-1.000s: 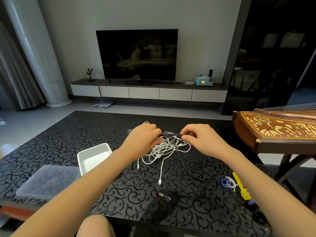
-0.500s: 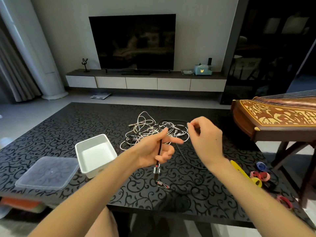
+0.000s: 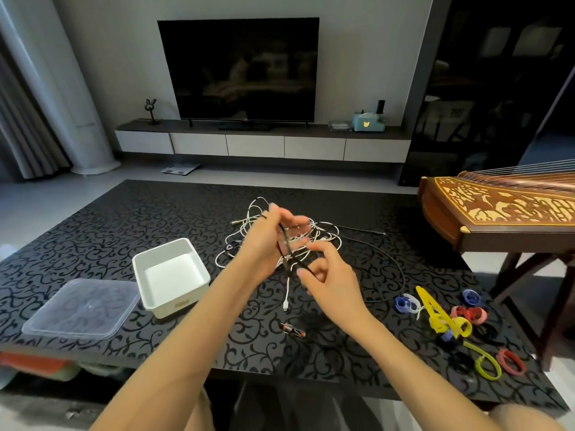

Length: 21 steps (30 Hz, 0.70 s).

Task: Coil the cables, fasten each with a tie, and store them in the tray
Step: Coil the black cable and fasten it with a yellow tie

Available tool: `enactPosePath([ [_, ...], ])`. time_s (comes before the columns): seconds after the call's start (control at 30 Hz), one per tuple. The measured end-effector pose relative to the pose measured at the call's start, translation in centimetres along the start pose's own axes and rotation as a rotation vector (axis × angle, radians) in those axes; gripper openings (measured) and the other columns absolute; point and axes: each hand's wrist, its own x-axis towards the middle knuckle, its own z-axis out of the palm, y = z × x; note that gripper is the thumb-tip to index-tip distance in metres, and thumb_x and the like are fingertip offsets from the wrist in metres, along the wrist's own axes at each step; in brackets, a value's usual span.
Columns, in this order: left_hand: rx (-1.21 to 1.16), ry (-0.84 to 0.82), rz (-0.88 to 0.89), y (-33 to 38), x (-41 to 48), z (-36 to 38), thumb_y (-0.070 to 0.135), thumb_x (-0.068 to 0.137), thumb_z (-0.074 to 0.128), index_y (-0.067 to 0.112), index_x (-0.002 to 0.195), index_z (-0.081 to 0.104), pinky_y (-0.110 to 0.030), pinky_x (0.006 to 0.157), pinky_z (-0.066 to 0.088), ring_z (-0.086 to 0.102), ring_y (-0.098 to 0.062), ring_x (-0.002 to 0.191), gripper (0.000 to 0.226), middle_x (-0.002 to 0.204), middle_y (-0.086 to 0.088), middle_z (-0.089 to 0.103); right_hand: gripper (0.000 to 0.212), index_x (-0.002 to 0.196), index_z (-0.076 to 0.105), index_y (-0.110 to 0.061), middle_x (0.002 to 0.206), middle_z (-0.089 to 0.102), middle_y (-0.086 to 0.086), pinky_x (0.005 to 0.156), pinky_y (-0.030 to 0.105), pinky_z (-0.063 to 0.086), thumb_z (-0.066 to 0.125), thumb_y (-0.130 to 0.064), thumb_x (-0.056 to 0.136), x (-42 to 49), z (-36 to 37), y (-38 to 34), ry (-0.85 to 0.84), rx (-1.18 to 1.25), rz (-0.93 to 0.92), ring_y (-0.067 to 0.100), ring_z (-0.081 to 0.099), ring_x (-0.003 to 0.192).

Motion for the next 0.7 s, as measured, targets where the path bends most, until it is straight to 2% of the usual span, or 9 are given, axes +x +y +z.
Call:
enactPosePath([
  [0.07, -0.114, 0.053, 0.050, 1.7, 0.6, -0.6, 0.040, 0.103, 0.021, 0.013, 0.075, 0.047, -0.031, 0.056, 0.057, 0.061, -0.018, 0.055, 0.047, 0.057, -0.004, 0.058, 0.008, 0.088, 0.056, -0.025, 0.057, 0.060, -0.003, 0.064, 0.031, 0.048, 0.062, -0.019, 0.090, -0.3, -0.4, 1.2, -0.130, 0.095, 0.118, 0.015, 0.058, 0.057],
  [0.1, -0.136, 0.071, 0.073, 2.7, 0.8, -1.1, 0.043, 0.103, 0.020, 0.015, 0.075, 0.045, -0.025, 0.048, 0.052, 0.052, -0.013, 0.044, 0.047, 0.051, -0.001, 0.049, 0.014, 0.079, 0.058, -0.023, 0.055, 0.059, -0.002, 0.061, 0.031, 0.047, 0.060, -0.018, 0.092, -0.5, -0.6, 1.9, -0.176, 0.154, 0.149, 0.014, 0.054, 0.053],
  [0.2, -0.085, 0.108, 0.141, 5.6, 1.3, -2.8, 0.047, 0.102, 0.020, 0.017, 0.076, 0.042, -0.014, 0.034, 0.020, 0.022, -0.004, 0.034, 0.045, 0.044, 0.007, 0.027, 0.021, 0.072, 0.062, -0.014, 0.054, 0.059, 0.000, 0.056, 0.024, 0.044, 0.059, -0.015, 0.093, -1.0, -1.8, 3.8, -0.231, 0.219, 0.215, 0.012, 0.051, 0.051],
  [0.27, 0.065, 0.137, 0.188, 7.2, 1.5, -4.0, 0.043, 0.103, 0.021, 0.017, 0.077, 0.041, -0.016, 0.034, 0.013, 0.016, -0.004, 0.036, 0.042, 0.044, 0.009, 0.024, 0.015, 0.080, 0.067, -0.011, 0.057, 0.061, 0.000, 0.054, 0.019, 0.045, 0.060, -0.012, 0.092, -1.0, -2.9, 4.5, -0.233, 0.276, 0.253, 0.009, 0.052, 0.052],
  [0.33, 0.349, 0.156, 0.210, 7.7, 1.5, -4.9, 0.038, 0.104, 0.027, 0.017, 0.078, 0.041, -0.018, 0.037, 0.014, 0.016, -0.006, 0.039, 0.036, 0.048, 0.008, 0.025, 0.013, 0.086, 0.070, -0.014, 0.058, 0.063, -0.001, 0.054, 0.016, 0.044, 0.059, -0.012, 0.092, -0.4, -4.1, 4.5, -0.229, 0.237, 0.229, 0.008, 0.053, 0.053],
  [0.4, 0.717, 0.152, 0.176, 7.3, 1.5, -5.2, 0.041, 0.100, 0.038, 0.013, 0.083, 0.046, -0.021, 0.041, 0.017, 0.021, -0.009, 0.042, 0.033, 0.054, 0.005, 0.029, 0.013, 0.089, 0.072, -0.017, 0.060, 0.064, -0.008, 0.058, 0.017, 0.042, 0.060, -0.017, 0.092, 0.9, -5.1, 3.7, -0.164, 0.008, 0.125, 0.003, 0.053, 0.055],
  [0.47, 0.907, 0.075, 0.083, 6.5, 1.2, -4.8, 0.055, 0.091, 0.048, 0.007, 0.096, 0.052, -0.023, 0.043, 0.023, 0.027, -0.010, 0.047, 0.048, 0.059, 0.005, 0.033, 0.011, 0.091, 0.073, -0.026, 0.066, 0.063, -0.019, 0.065, 0.020, 0.040, 0.062, -0.025, 0.090, 2.3, -5.7, 1.6, -0.085, -0.272, -0.059, -0.002, 0.057, 0.067],
  [0.57, 0.819, -0.169, -0.090, 5.5, 0.6, -3.5, 0.075, 0.069, 0.050, 0.007, 0.107, 0.054, -0.017, 0.041, 0.026, 0.028, -0.004, 0.045, 0.078, 0.056, 0.011, 0.034, 0.015, 0.094, 0.074, -0.024, 0.087, 0.068, -0.016, 0.074, 0.030, 0.044, 0.061, -0.028, 0.091, 4.3, -5.5, -2.4, -0.022, -0.375, -0.247, 0.009, 0.062, 0.086],
  [0.7, 0.642, -0.382, -0.218, 3.4, -0.3, -2.2, 0.077, 0.065, 0.058, 0.012, 0.100, 0.056, -0.014, 0.039, 0.022, 0.025, -0.002, 0.046, 0.074, 0.059, 0.011, 0.035, 0.020, 0.089, 0.073, -0.020, 0.089, 0.072, -0.006, 0.071, 0.030, 0.041, 0.056, -0.028, 0.093, 6.5, -4.8, -5.0, 0.132, -0.426, -0.304, 0.016, 0.064, 0.085],
])
